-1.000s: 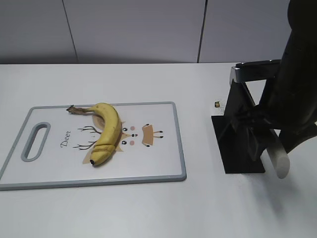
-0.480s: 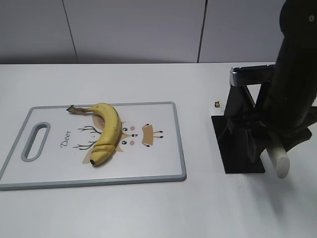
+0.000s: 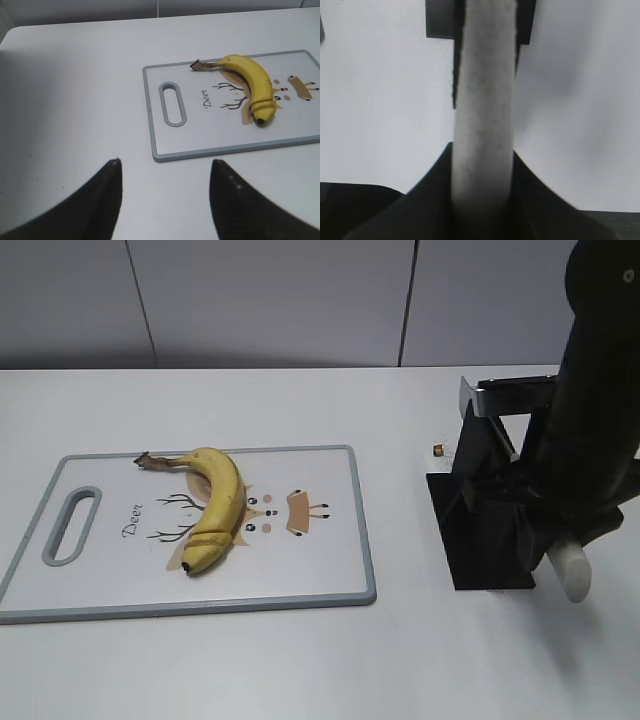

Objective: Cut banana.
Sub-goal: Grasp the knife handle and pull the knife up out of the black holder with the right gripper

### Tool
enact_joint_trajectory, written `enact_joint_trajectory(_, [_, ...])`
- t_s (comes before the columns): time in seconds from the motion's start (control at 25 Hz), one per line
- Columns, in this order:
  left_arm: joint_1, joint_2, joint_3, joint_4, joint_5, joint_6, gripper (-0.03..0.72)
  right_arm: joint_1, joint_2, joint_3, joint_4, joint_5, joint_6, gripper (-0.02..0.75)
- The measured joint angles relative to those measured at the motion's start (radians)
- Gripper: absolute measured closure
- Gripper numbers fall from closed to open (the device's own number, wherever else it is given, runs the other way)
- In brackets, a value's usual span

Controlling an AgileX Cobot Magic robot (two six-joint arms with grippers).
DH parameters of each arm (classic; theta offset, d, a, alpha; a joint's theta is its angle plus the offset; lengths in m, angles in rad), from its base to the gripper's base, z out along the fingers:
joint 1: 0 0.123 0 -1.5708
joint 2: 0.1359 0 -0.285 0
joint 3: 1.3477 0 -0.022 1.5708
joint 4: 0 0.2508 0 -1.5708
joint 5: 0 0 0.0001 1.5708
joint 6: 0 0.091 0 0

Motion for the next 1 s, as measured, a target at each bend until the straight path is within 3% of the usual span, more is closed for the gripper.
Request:
enact_joint_trajectory(0.56, [0.0, 0.0, 0.0, 0.001, 0.0, 0.0, 0.145, 0.0, -0.145, -0.017, 0.004, 0.008, 0.035, 0.573])
enact_joint_trajectory(1.0, [0.0, 0.0, 0.0, 0.001, 0.0, 0.0, 0.145, 0.001, -0.235, -0.147, -0.066, 0.068, 0.038, 0.575])
